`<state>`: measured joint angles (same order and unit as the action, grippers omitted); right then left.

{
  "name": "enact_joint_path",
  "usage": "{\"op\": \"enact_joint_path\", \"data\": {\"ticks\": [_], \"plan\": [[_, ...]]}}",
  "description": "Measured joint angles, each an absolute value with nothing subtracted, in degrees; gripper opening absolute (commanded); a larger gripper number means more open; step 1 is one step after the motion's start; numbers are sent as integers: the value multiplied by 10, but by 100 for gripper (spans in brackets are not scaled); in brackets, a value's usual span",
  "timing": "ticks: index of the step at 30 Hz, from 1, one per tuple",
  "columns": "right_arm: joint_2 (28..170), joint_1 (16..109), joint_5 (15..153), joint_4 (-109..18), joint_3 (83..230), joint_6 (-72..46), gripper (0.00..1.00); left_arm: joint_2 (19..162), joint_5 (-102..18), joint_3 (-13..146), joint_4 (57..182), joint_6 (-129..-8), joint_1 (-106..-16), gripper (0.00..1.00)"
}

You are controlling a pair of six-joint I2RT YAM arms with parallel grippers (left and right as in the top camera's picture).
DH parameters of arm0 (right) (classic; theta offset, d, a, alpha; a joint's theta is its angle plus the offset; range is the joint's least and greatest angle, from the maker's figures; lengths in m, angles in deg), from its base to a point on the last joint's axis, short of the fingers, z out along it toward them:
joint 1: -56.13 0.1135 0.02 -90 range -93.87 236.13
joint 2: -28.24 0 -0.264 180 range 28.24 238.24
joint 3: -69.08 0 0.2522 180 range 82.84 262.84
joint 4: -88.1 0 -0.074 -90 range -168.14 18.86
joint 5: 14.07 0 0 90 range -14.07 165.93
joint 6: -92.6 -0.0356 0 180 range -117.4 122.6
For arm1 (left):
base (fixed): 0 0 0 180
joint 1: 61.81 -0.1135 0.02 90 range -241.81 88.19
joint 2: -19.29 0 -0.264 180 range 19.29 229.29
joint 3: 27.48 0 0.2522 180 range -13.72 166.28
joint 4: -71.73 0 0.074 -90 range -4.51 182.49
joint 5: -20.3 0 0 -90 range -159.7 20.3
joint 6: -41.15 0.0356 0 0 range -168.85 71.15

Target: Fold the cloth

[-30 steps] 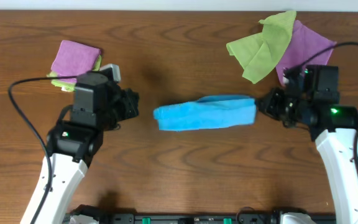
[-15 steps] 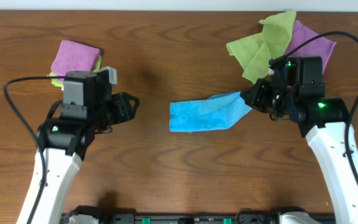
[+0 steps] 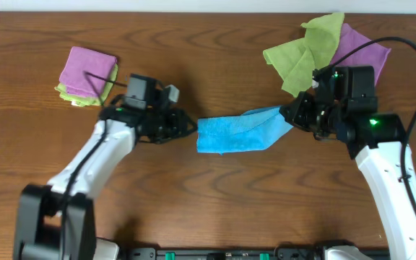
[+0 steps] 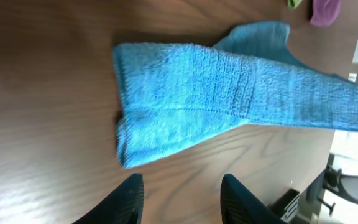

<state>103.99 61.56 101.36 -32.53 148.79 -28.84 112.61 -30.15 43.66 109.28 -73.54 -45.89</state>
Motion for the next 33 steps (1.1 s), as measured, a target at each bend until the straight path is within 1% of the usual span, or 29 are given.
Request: {"op": "enact_joint_path", "data": {"ticks": [11, 26, 33], "plan": [[1040, 616, 1010, -322, 1488, -288, 2, 1215, -296, 435, 1027, -761, -443, 43], [1040, 616, 1010, -321, 1488, -288, 1, 1254, -307, 435, 966, -776, -443, 47], [1040, 616, 1010, -321, 1488, -288, 1, 1257, -309, 435, 940, -802, -438, 47]]}}
